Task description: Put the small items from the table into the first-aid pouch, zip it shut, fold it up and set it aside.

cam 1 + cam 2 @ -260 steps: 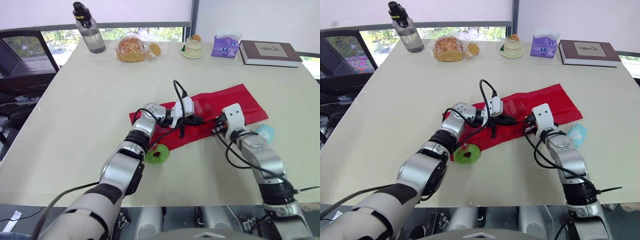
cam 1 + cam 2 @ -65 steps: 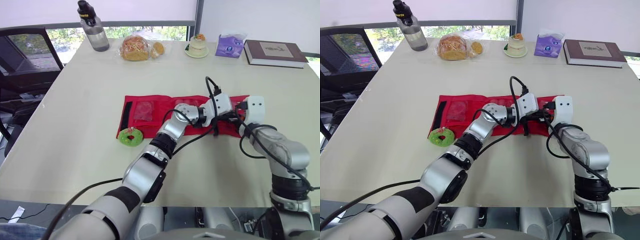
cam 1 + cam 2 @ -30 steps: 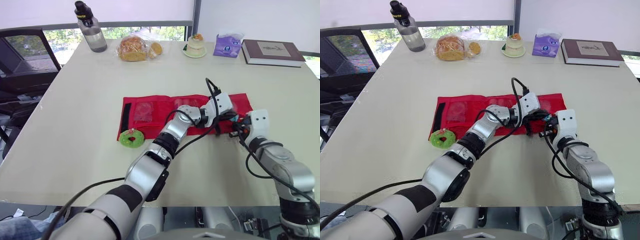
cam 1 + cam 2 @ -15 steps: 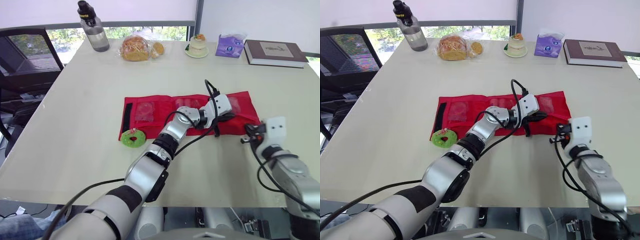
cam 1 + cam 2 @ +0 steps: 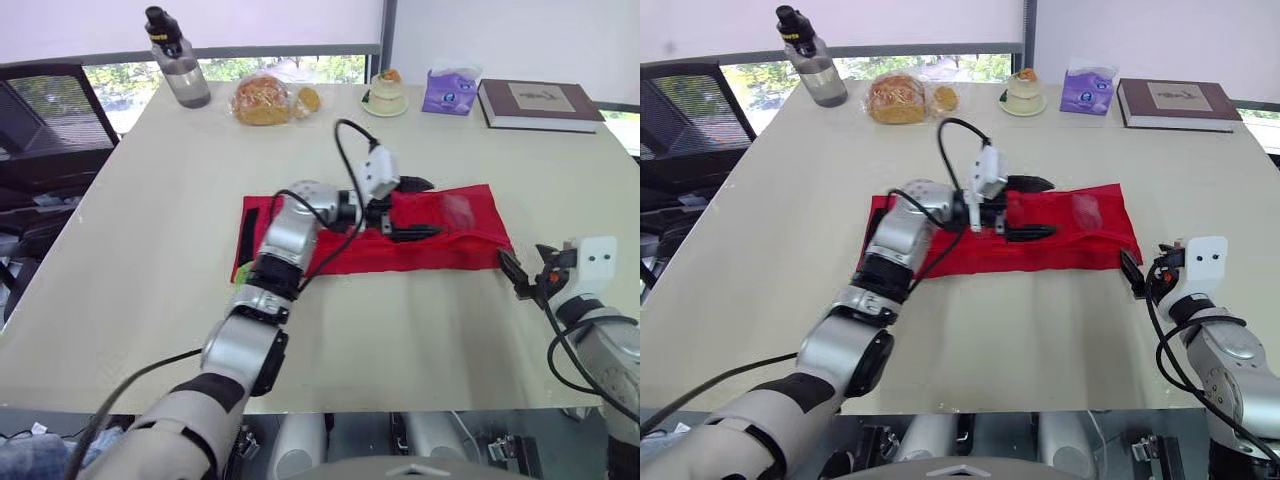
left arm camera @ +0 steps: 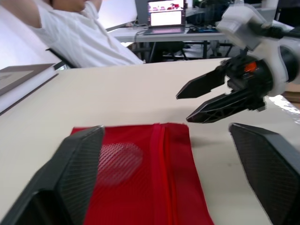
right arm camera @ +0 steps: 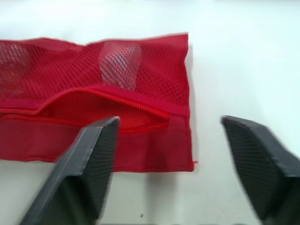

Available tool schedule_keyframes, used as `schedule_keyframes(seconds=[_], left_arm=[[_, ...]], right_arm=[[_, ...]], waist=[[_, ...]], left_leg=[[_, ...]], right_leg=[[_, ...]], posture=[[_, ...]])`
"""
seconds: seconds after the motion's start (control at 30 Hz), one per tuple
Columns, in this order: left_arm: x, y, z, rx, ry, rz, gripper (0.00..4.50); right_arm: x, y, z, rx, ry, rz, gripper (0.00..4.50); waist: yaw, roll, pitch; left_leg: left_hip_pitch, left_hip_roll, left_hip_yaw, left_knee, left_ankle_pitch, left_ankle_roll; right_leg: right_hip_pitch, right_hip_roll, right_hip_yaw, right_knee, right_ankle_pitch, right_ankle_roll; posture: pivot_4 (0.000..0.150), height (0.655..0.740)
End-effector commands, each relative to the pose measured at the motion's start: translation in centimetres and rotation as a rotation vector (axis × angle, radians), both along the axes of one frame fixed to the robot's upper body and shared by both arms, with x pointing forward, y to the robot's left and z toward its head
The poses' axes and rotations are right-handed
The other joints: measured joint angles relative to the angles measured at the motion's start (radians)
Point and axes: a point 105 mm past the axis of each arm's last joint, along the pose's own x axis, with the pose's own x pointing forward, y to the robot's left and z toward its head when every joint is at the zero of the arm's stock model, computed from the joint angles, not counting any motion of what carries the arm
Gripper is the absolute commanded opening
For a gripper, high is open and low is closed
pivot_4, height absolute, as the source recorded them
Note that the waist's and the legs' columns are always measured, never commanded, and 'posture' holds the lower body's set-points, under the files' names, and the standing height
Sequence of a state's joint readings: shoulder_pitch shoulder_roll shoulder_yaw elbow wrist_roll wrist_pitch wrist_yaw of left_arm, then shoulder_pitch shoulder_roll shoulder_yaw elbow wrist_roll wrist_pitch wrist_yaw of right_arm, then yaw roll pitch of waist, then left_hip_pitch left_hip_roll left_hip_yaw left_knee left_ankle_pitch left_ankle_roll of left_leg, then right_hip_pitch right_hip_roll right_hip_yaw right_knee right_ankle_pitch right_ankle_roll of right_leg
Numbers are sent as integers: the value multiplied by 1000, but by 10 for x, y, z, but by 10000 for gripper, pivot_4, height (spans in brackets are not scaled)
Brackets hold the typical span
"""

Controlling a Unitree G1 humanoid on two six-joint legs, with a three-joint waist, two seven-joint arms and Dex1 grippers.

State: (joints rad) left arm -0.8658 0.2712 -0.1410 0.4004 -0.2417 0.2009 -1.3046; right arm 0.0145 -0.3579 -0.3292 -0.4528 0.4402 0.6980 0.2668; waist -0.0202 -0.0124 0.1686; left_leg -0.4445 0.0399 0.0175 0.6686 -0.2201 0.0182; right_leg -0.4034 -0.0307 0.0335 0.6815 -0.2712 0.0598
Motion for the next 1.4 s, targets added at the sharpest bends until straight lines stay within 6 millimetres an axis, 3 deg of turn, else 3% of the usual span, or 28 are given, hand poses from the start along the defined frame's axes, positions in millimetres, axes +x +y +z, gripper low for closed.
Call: schedule_keyframes(seconds=[0.03,0.2,0.33,0.63,0.77,0.93,1.07,1.27,1.3,1.37,1.4], left_arm=[[-21,29,14,26,-22,-65,45000],[-44,79,16,95,-15,-36,45000],[-58,89,16,112,-25,11,45000],[-76,105,25,51,-25,155,45000],[-81,103,24,31,-21,175,45000],[-85,97,20,14,-9,185,45000],[-85,95,20,8,-6,191,45000],[-84,96,22,10,-4,190,45000],[-83,96,21,14,-2,194,45000],[-80,98,17,25,15,216,45000],[-79,99,15,30,24,229,45000]], right_arm=[[9,-4,-2,-6,-2,-24,44686],[16,-3,-18,85,46,16,44686],[15,-8,-21,151,48,41,44686],[8,-35,-27,16,86,-3,933],[1,-67,-26,-82,95,-118,355],[-16,-144,-24,-410,172,-334,355],[-24,-187,-14,-593,198,-427,355],[-24,-195,-15,-574,210,-391,355],[-24,-191,-13,-555,197,-368,6158],[-27,-186,-9,-528,176,-330,11714],[-28,-184,-7,-521,170,-318,18227]], waist=[[2,0,0],[8,1,0],[12,1,0],[6,0,0],[12,0,0],[29,0,0],[34,0,0],[7,1,0],[5,1,0],[4,1,0],[4,1,0]], left_leg=[[0,0,1,0,0,0],[0,0,2,0,0,0],[0,-1,1,1,0,0],[12,0,3,-2,0,0],[12,-1,4,-1,0,0],[12,-3,5,-1,0,1],[12,-3,6,-1,0,1],[13,-1,6,-1,0,1],[13,-1,6,-1,0,1],[13,-1,6,-1,0,1],[13,-1,6,-1,0,1]], right_leg=[[0,0,0,0,0,0],[0,0,2,-1,0,0],[1,0,2,-1,0,0],[9,1,9,-1,0,0],[10,1,9,-1,0,0],[11,0,11,-3,0,0],[11,1,12,-3,-1,0],[11,4,13,-2,0,0],[11,4,14,-2,0,0],[11,4,14,-2,0,0],[11,4,15,-2,0,0]], posture=[[1500,7400],[1500,7400],[1500,7400],[1500,7400],[1500,7400],[1500,7400],[1500,7400],[1500,7400],[1500,7400],[1500,7400],[1500,7400]])
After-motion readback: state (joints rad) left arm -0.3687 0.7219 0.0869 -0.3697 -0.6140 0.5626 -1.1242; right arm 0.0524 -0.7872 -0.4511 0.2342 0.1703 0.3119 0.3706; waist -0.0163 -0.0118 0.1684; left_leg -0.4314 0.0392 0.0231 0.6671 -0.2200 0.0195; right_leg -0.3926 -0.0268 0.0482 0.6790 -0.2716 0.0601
